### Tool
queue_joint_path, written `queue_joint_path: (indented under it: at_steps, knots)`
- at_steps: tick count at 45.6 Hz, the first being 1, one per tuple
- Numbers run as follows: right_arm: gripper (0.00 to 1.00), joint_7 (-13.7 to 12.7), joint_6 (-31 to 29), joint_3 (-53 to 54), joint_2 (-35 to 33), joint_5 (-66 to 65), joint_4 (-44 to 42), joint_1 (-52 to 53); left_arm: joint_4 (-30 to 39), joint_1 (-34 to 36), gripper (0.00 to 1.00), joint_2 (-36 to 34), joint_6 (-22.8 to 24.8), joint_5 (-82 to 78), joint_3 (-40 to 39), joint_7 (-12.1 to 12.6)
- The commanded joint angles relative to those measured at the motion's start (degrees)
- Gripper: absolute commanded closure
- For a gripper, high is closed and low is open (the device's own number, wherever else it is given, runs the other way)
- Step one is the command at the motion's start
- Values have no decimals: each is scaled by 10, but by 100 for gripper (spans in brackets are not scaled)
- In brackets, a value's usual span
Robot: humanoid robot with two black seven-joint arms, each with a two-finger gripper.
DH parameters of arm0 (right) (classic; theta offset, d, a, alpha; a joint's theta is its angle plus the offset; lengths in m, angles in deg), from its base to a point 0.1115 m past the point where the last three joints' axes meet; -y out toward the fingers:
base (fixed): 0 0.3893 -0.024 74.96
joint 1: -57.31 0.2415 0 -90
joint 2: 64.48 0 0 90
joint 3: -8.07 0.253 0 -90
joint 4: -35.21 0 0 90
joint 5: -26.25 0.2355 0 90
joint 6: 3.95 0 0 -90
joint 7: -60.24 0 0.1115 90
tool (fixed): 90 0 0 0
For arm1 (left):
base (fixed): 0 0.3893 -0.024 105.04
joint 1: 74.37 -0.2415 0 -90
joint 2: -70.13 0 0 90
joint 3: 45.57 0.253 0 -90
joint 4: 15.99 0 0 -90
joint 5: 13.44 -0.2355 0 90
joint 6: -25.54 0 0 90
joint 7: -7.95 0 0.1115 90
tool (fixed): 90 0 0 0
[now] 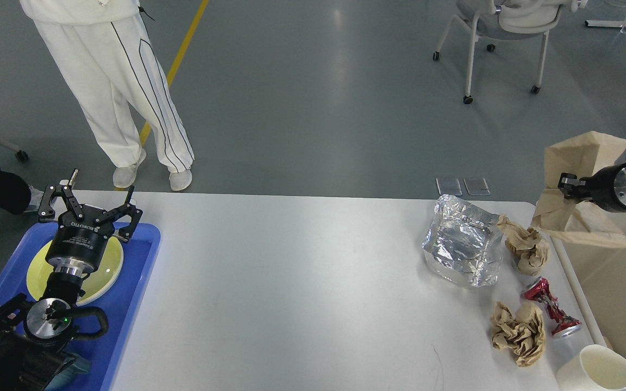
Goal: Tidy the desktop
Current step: 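Lift the brown paper into the white bin and release it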
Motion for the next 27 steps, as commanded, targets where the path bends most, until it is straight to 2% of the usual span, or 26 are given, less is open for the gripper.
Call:
queue_joint_path:
  at_steps: [1,6,10,17,22,23,24,25,26,27]
  knots:
    - [100,-15,13,18,-7,116,-175,-165,0,0,3,0,0,0,0,0]
    - [100,-61,27,60,-4,206,-278,-281,0,0,3,0,0,0,0,0]
    - [100,-88,66,114,-3,227,-297,-314,0,0,3,0,0,0,0,0]
    - [100,-108,163,214,-2,227,-298,-362,0,0,3,0,0,0,0,0]
    - [100,-108,184,258,-8,226,-298,-384,0,0,3,0,0,0,0,0]
    - [98,-108,185,258,-9,225,-299,-388,0,0,3,0,0,0,0,0]
    - [93,-108,185,258,-10,223,-299,-392,0,0,3,0,0,0,0,0]
    - [73,-108,182,256,-10,220,-299,-393,0,0,3,0,0,0,0,0]
    - [28,-108,182,255,-11,216,-299,-395,0,0,3,0,0,0,0,0]
    - [0,-110,182,255,-11,211,-299,-396,0,0,3,0,0,0,0,0]
